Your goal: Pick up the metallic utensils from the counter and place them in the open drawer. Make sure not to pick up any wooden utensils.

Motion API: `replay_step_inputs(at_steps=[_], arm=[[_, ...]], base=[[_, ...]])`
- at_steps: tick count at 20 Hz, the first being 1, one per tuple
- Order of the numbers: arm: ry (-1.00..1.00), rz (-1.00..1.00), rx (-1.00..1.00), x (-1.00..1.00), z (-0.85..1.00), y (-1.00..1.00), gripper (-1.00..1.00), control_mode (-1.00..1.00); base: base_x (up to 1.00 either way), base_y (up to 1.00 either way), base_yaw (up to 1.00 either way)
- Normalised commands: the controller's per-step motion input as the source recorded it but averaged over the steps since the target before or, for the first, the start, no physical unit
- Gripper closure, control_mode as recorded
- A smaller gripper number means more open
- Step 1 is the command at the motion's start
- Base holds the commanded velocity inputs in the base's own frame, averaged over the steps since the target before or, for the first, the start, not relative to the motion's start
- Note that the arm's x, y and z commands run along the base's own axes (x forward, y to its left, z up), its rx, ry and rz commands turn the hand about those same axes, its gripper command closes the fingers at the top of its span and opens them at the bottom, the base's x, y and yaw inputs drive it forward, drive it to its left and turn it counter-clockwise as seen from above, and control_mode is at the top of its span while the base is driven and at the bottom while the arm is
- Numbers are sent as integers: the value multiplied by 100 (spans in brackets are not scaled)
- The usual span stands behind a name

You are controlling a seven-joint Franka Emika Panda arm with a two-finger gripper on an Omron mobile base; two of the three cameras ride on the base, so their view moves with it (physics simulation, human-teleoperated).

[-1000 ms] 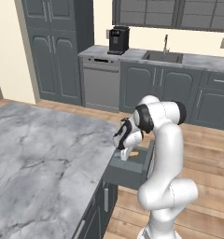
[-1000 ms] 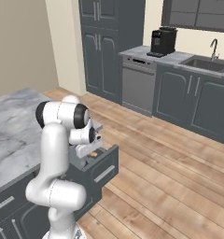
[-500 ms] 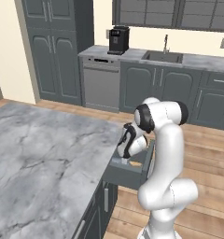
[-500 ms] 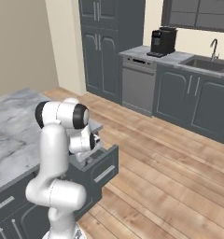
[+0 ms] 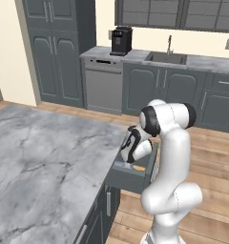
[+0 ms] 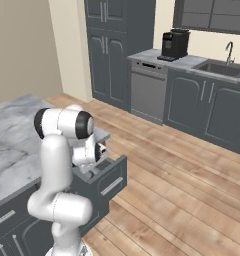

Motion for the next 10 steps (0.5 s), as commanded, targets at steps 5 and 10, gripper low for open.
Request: replay_step_inputs(at_steps=[5,10], arm=[[-1,-3,10,-22,94,-3,-100,-100],[-11,-13,6,-96,99,0,-100,-100]], base=[[0,0,0],[0,0,0]])
